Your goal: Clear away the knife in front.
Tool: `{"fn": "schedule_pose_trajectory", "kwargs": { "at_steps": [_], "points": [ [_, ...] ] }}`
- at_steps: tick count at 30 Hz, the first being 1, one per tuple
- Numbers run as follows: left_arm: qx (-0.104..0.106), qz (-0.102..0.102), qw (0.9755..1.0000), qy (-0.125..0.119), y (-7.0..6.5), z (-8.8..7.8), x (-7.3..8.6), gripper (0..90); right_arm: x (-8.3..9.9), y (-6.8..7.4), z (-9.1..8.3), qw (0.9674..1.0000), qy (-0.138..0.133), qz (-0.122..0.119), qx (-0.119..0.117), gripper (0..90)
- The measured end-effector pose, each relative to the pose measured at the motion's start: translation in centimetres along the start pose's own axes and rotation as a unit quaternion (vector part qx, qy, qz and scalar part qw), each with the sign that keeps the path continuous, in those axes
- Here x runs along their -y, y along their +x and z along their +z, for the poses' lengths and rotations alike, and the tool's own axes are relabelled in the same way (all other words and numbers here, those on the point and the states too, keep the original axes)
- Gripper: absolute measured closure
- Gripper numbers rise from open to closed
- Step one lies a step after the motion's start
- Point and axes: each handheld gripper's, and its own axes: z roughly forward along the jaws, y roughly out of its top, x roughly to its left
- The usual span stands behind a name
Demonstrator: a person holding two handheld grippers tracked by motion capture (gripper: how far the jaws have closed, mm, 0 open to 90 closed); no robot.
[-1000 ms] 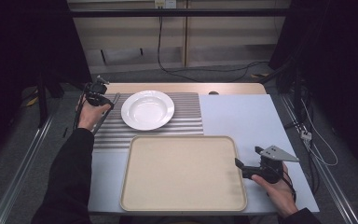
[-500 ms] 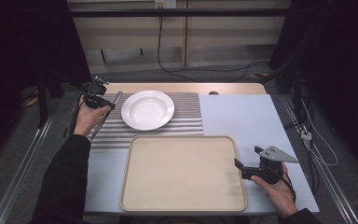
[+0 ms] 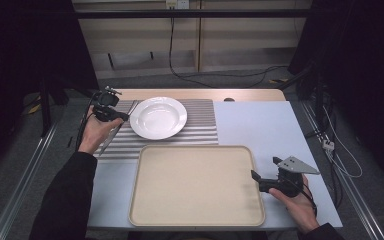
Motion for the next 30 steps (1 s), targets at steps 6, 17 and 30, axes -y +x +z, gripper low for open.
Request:
{"fn": "schedule_pose_trajectory", "kwargs": {
  "at_steps": [6, 17, 30],
  "points": [
    [0.006, 0.010, 0.9999, 0.000, -1.2, -0.4, 0.2, 80.0, 0.0, 0.0, 0.0, 1.0000, 0.001, -0.001, -0.001, 8.0],
    [0.031, 0.026, 0.9991, -0.017, -3.4, -1.5, 1.1, 80.0, 0.0, 0.0, 0.0, 1.0000, 0.000, -0.001, 0.000, 8.0],
    [0.047, 0.044, 0.9977, -0.024, -6.9, -2.5, 2.5, 79.9, 0.0, 0.1, 0.0, 1.0000, 0.003, -0.001, -0.001, 8.0]
  ]
}}
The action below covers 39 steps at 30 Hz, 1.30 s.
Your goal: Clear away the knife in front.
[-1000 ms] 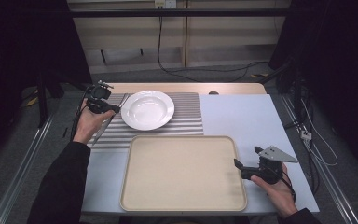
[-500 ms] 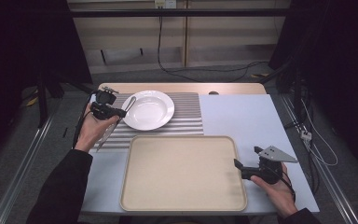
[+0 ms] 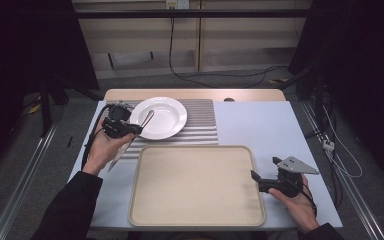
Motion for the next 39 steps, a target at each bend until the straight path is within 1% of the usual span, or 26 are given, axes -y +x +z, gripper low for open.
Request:
{"fn": "schedule_pose_trajectory", "kwargs": {
  "at_steps": [2, 5, 6, 7, 8, 9, 11, 13, 14, 15, 18, 19, 20, 22, 23, 24, 30, 31, 32, 34, 35, 36, 38, 39],
  "points": [
    [0.002, 0.006, 1.0000, 0.000, -0.5, 0.0, 0.2, 79.9, 0.0, 0.0, 0.0, 1.0000, 0.000, 0.000, 0.000, 8.0],
    [0.005, 0.009, 0.9999, 0.002, -1.1, 0.2, 0.5, 79.9, 0.0, 0.0, 0.0, 1.0000, 0.001, 0.001, 0.000, 8.0],
    [0.007, 0.007, 0.9999, 0.003, -1.4, 0.2, 0.5, 79.9, 0.0, 0.0, 0.0, 1.0000, 0.001, 0.001, 0.001, 8.0],
    [0.005, 0.003, 1.0000, 0.004, -1.6, 0.3, 0.6, 79.9, 0.0, 0.0, 0.0, 1.0000, 0.001, 0.000, 0.001, 8.0],
    [0.003, -0.008, 1.0000, 0.000, -1.9, 0.4, 0.7, 79.9, 0.0, 0.0, 0.0, 1.0000, 0.001, 0.000, 0.000, 8.0],
    [0.004, -0.008, 1.0000, 0.003, -2.2, 0.4, 0.7, 79.9, 0.0, 0.0, 0.0, 1.0000, 0.000, 0.001, 0.000, 8.0],
    [0.011, -0.002, 0.9999, 0.010, -2.5, 0.4, 0.9, 79.9, 0.0, 0.0, 0.0, 1.0000, 0.000, 0.000, 0.000, 8.0],
    [0.014, -0.001, 0.9999, 0.008, -3.1, 0.4, 1.0, 79.9, 0.0, 0.0, 0.1, 1.0000, 0.001, -0.001, -0.001, 8.0],
    [0.017, -0.010, 0.9998, 0.001, -3.5, 0.5, 1.1, 79.9, 0.0, 0.0, 0.1, 1.0000, 0.000, -0.002, -0.002, 8.0],
    [0.020, -0.004, 0.9998, 0.006, -3.7, 0.5, 1.2, 79.9, 0.0, 0.0, 0.1, 1.0000, 0.001, -0.001, -0.002, 8.0],
    [0.022, 0.002, 0.9997, 0.006, -4.5, 0.6, 1.4, 79.9, 0.0, 0.0, 0.1, 1.0000, 0.003, -0.001, -0.002, 8.0],
    [0.025, 0.002, 0.9997, 0.006, -4.7, 0.6, 1.5, 79.9, 0.0, 0.0, 0.1, 1.0000, 0.002, -0.002, -0.002, 8.0],
    [0.024, -0.004, 0.9997, 0.001, -4.9, 0.6, 1.6, 79.9, 0.0, 0.0, 0.1, 1.0000, 0.002, -0.002, -0.002, 8.0],
    [0.026, -0.005, 0.9996, 0.000, -5.2, 0.7, 1.7, 79.9, 0.0, 0.1, 0.0, 1.0000, 0.001, -0.002, -0.002, 8.0],
    [0.029, -0.002, 0.9996, 0.003, -5.3, 0.8, 1.8, 79.9, 0.0, 0.1, 0.0, 1.0000, 0.001, -0.002, -0.001, 8.0],
    [0.028, -0.004, 0.9996, 0.003, -5.6, 0.9, 1.8, 79.9, 0.0, 0.1, 0.0, 1.0000, 0.001, -0.001, -0.002, 8.0],
    [0.032, 0.007, 0.9993, 0.019, -6.8, 1.4, 1.7, 79.9, 0.0, 0.0, 0.1, 1.0000, 0.002, -0.002, -0.002, 8.0],
    [0.037, 0.009, 0.9990, 0.023, -7.0, 1.5, 1.7, 79.9, 0.0, 0.0, 0.1, 1.0000, 0.002, -0.002, -0.002, 8.0],
    [0.038, 0.010, 0.9990, 0.024, -7.3, 1.7, 1.7, 79.9, 0.0, 0.0, 0.1, 1.0000, 0.002, -0.001, -0.002, 8.0],
    [0.038, 0.019, 0.9987, 0.030, -7.9, 1.9, 1.8, 79.9, 0.0, 0.0, 0.1, 1.0000, 0.001, -0.001, -0.002, 8.0],
    [0.044, 0.018, 0.9984, 0.031, -8.1, 2.1, 1.9, 79.9, 0.0, 0.0, 0.1, 1.0000, 0.002, -0.001, -0.002, 8.0],
    [0.048, 0.021, 0.9980, 0.035, -8.4, 2.2, 1.9, 79.9, 0.0, 0.0, 0.1, 1.0000, 0.001, -0.001, -0.002, 8.0],
    [0.048, 0.022, 0.9978, 0.040, -8.8, 2.5, 2.0, 79.9, 0.0, 0.0, 0.1, 1.0000, 0.002, -0.002, -0.002, 8.0],
    [0.051, 0.024, 0.9975, 0.043, -9.0, 2.7, 2.0, 79.9, 0.0, 0.1, 0.1, 1.0000, 0.002, -0.002, -0.003, 8.0]
  ]
}}
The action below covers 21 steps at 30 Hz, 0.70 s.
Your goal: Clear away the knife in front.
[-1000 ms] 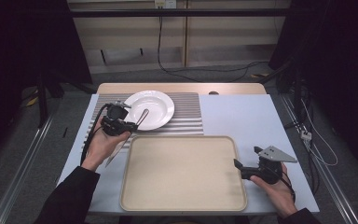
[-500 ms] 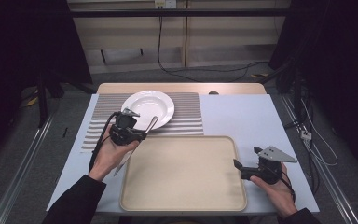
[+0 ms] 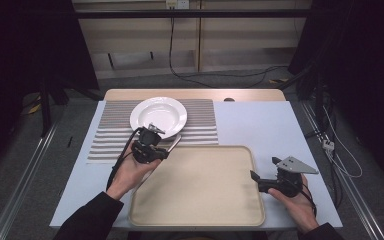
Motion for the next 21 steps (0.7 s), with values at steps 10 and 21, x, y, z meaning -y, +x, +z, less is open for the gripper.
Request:
{"fn": "schedule_pose_trajectory", "kwargs": {
  "at_steps": [10, 21],
  "points": [
    [0.006, -0.001, 0.9994, 0.033, -0.9, 2.1, 0.9, 79.9, 0.0, 0.0, 0.0, 1.0000, 0.000, 0.000, 0.000, 8.0],
    [0.007, -0.008, 0.9985, 0.054, -0.7, 3.2, 1.8, 79.8, 0.0, 0.0, 0.0, 1.0000, 0.001, 0.000, 0.000, 8.0]
  ]
}}
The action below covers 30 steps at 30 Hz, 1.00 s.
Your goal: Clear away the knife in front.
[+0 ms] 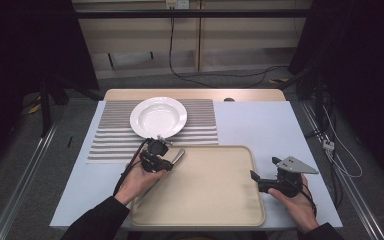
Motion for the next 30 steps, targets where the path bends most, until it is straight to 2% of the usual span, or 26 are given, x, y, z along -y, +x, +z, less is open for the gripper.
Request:
{"fn": "schedule_pose_trajectory", "kwargs": {
  "at_steps": [7, 11, 14, 23, 24, 25, 26, 28, 30],
  "points": [
    [-0.006, -0.006, 0.9999, 0.013, 0.1, 0.5, 0.7, 79.8, 0.0, 0.0, 0.0, 1.0000, 0.000, 0.001, 0.001, 7.9],
    [-0.008, -0.005, 0.9999, 0.010, 0.1, 0.5, 1.2, 79.8, 0.0, 0.0, 0.0, 1.0000, 0.002, 0.001, 0.001, 7.9],
    [-0.006, -0.011, 0.9999, 0.003, 0.1, 0.4, 1.5, 79.7, 0.0, 0.0, 0.1, 1.0000, 0.002, -0.001, -0.001, 7.9],
    [-0.007, 0.019, 0.9998, -0.004, 0.1, 0.3, 1.8, 78.6, 0.0, 0.0, 0.0, 1.0000, 0.001, 0.001, -0.002, 8.0],
    [-0.010, 0.023, 0.9997, -0.006, 0.1, 0.3, 1.9, 77.0, 0.0, 0.0, 0.0, 1.0000, 0.001, 0.001, -0.002, 8.0],
    [-0.018, 0.022, 0.9996, -0.007, 0.2, 0.3, 1.9, 71.3, 0.0, 0.0, 0.0, 1.0000, 0.000, 0.000, -0.002, 8.0],
    [-0.014, 0.020, 0.9997, -0.007, 0.3, 0.3, 1.9, 66.5, 0.0, 0.0, 0.0, 1.0000, 0.001, 0.001, -0.002, 8.0],
    [-0.006, 0.017, 0.9995, -0.025, 0.7, 0.0, 2.0, 66.0, 0.0, 0.0, 0.0, 1.0000, 0.001, 0.000, -0.002, 8.0],
    [-0.013, 0.015, 0.9989, -0.042, 1.0, -0.3, 1.9, 55.8, 0.0, 0.0, 0.0, 1.0000, 0.000, -0.002, -0.002, 8.0]
  ]
}}
